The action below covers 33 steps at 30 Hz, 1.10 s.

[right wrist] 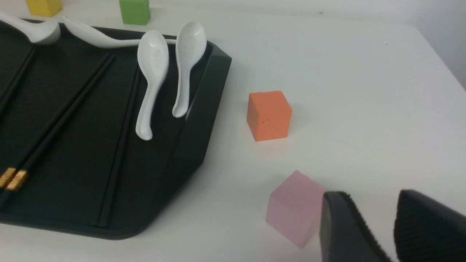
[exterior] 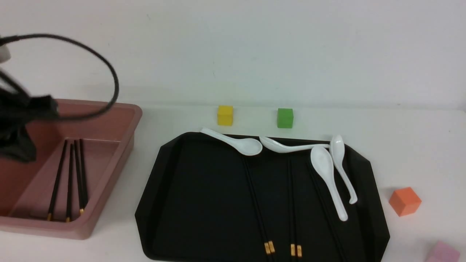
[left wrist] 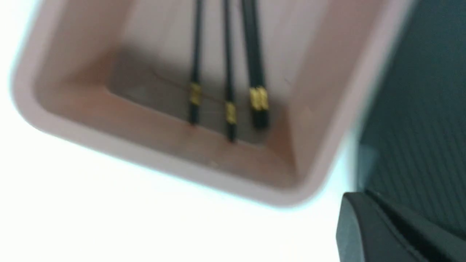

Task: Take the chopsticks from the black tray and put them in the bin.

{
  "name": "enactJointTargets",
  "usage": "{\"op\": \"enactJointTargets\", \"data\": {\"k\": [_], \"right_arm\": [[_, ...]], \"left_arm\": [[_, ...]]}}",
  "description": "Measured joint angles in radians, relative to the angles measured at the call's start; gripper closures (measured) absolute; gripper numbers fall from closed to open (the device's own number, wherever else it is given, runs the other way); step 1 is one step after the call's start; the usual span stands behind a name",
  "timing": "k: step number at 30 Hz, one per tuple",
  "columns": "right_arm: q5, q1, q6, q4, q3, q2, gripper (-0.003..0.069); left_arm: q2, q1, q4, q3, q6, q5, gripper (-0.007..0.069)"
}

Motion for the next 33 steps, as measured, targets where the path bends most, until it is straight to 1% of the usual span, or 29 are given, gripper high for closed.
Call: {"op": "enactJointTargets", "data": {"k": [1,3,4,5,10,14,19,27,33], "right_arm": [[0.000,0.000,0.000,0.000,0.000,0.000,0.0419],[0.000,0.000,0.000,0.000,0.000,0.000,0.0419],[0.000,0.000,0.000,0.000,0.000,0.000,0.0419],[0.000,0.000,0.000,0.000,0.000,0.000,0.0419],[0.000,0.000,0.000,0.000,0.000,0.000,0.0419],[0.000,0.000,0.000,0.000,0.000,0.000,0.0419],[0.000,0.000,0.000,0.000,0.000,0.000,0.0419],[0.000,0.000,0.000,0.000,0.000,0.000,0.0419],[0.000,0.000,0.000,0.000,0.000,0.000,0.0419]], "left_arm": [[-0.009,0.000,-0.005,0.010,0.005,-0.005,0.0637],[-0.146,0.000,-0.092,0.158,0.077,-0.093,0.0637],[-0.186,0.000,-0.116,0.200,0.097,-0.125,0.0637],[-0.225,0.000,-0.139,0.232,0.111,-0.149,0.0637],[-0.458,0.000,-0.272,0.483,0.162,-0.367,0.0637],[-0.587,0.000,-0.310,0.607,0.199,-0.462,0.0637],[-0.666,0.000,-0.315,0.653,0.217,-0.454,0.0637],[-0.674,0.000,-0.318,0.654,0.220,-0.412,0.0637],[-0.674,0.000,-0.301,0.654,0.220,-0.457,0.0637]]}}
